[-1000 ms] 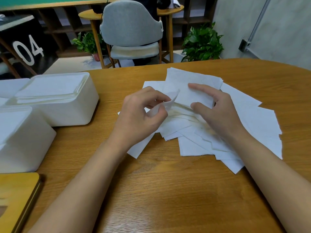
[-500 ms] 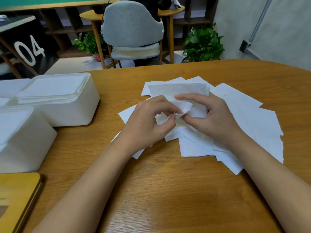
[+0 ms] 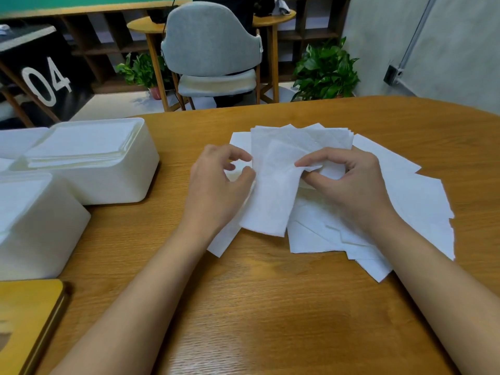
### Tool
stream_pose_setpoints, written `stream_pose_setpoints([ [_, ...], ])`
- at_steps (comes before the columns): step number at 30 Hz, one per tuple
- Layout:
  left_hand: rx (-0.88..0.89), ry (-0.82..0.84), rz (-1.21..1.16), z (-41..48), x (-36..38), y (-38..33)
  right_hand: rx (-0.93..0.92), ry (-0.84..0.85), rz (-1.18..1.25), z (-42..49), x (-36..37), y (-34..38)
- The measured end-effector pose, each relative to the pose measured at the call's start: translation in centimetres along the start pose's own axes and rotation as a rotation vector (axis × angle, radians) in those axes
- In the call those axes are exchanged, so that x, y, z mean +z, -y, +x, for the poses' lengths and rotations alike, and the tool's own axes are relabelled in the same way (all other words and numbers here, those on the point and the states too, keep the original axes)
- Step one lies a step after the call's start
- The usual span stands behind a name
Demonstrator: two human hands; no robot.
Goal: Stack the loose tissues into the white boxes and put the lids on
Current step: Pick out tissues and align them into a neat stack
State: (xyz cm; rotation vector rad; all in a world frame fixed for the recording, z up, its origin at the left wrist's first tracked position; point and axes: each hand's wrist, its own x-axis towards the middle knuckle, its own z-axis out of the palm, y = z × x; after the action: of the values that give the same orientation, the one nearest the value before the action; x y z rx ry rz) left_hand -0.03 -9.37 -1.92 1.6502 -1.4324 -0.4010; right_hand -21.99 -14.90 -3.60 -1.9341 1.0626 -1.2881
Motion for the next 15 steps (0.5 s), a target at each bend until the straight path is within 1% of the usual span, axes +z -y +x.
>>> stream_pose_setpoints([
  [1, -0.063, 0.020, -0.041, 0.15, -0.05, 0.12, 0.014, -0.017, 0.010, 0.02, -0.08, 0.11],
  [3, -0.189, 0.093, -0.200, 0.38, -0.20, 0.00, 0.027, -0.043, 0.001, -0.04, -0.13, 0.26],
  [6, -0.278, 0.227, -0.325, 0.35, -0.29, -0.11, 0.048, -0.055, -0.011, -0.08, -0.08, 0.19],
  [8, -0.268, 0.264, -0.364, 0.35, -0.38, 0.12, 0.066, -0.044, 0.011, -0.02, -0.15, 0.27],
  [9, -0.250, 0.257, -0.376, 0.41, -0.46, 0.22, 0.082, -0.023, 0.039, 0.05, -0.26, 0.48],
  [13, -0.115, 0.126, -0.336, 0.72, -0.75, 0.32, 0.153, 0.123, 0.238, 0.32, -0.82, 1.02],
  [15, -0.055, 0.123, -0.346, 0.80, -0.97, 0.26, 0.190, 0.131, 0.282, 0.47, -0.80, 1.05],
])
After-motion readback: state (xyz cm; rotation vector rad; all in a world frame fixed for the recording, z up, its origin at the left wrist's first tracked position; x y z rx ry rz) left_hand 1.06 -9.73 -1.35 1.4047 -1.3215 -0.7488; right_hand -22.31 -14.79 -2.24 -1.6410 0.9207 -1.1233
